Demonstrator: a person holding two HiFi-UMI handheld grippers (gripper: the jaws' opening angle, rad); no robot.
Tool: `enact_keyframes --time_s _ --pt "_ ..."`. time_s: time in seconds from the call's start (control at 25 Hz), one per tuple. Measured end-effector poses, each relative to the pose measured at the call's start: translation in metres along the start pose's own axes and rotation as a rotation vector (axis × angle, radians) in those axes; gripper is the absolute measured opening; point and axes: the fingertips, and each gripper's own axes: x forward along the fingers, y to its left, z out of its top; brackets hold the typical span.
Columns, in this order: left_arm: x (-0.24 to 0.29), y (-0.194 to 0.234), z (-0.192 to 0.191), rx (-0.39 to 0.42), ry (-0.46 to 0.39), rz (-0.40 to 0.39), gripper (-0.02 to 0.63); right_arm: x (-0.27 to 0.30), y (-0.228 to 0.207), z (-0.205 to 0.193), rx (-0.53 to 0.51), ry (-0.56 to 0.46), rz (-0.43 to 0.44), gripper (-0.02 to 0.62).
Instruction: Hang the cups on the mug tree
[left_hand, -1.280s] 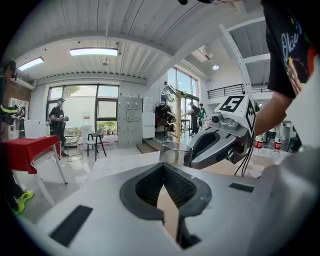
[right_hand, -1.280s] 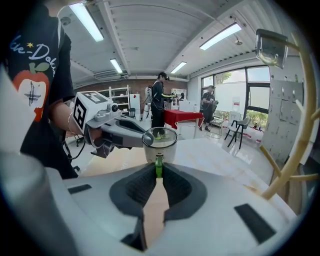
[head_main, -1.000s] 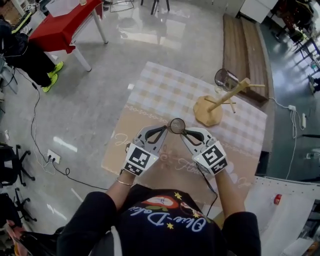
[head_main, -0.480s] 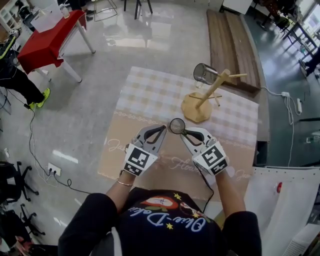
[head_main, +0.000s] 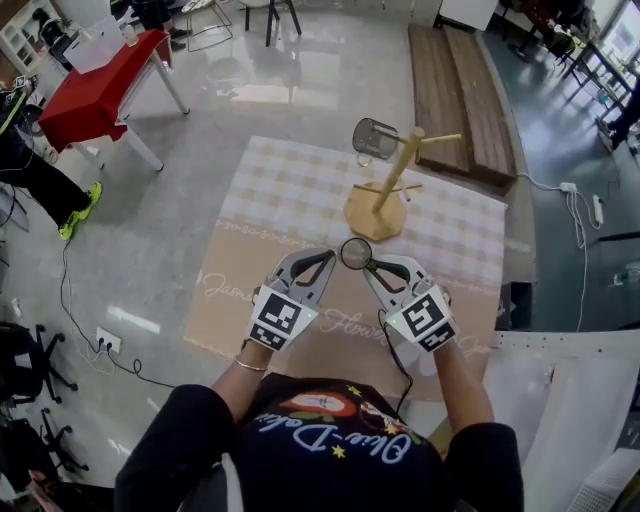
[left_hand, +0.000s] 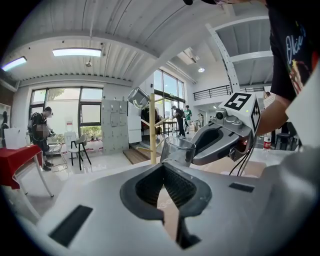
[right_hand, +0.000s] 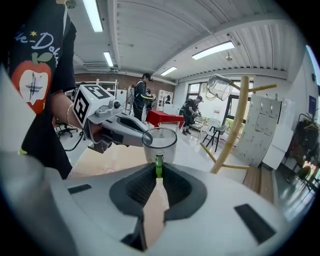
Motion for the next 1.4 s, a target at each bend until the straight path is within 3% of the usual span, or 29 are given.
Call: enact_keyframes --time_s 1.0,1.4 --pt "0.056 -0.083 0.032 0.029 -0.015 0.038 0.008 -0.076 -0.049 -0.044 -0.035 -0.010 -0.056 0.046" --pt "0.077 -0.100 0.044 0.045 -0.025 0.013 0.008 -0.086 -0.067 -0.060 -0.014 0.024 -0.092 0.045"
